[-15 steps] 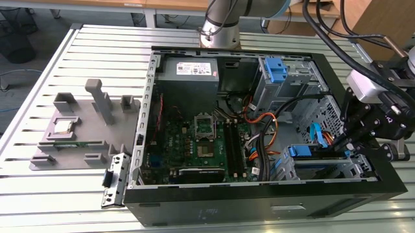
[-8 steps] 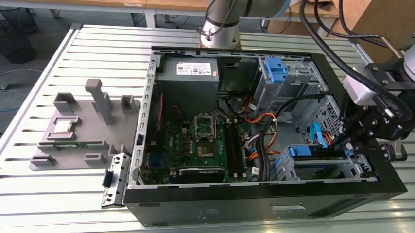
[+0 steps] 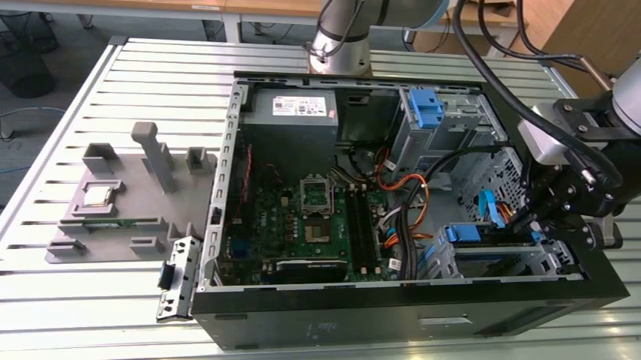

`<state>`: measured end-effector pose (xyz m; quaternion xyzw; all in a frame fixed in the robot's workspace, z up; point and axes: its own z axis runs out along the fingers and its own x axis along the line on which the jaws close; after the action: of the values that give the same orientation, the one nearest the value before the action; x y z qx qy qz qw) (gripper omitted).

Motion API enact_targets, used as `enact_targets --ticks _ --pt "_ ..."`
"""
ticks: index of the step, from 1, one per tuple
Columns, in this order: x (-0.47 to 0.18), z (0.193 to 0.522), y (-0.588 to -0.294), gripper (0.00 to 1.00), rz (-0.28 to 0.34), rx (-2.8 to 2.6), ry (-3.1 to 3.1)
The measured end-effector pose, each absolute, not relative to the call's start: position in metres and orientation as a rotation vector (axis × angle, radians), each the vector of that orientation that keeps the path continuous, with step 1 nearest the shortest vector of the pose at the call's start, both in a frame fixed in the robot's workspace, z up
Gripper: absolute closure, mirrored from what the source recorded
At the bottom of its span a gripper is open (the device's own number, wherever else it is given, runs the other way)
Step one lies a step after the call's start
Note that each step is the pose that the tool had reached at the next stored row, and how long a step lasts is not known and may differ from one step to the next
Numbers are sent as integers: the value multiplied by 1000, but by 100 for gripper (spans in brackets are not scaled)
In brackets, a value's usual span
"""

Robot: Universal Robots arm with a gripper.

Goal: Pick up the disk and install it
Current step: 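Insert the second disk wire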

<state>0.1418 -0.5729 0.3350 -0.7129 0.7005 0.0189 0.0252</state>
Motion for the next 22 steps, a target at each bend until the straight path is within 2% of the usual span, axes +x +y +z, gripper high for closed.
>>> enact_targets --ticks 22 --pt "142 337 -571 84 61 -2193 2153"
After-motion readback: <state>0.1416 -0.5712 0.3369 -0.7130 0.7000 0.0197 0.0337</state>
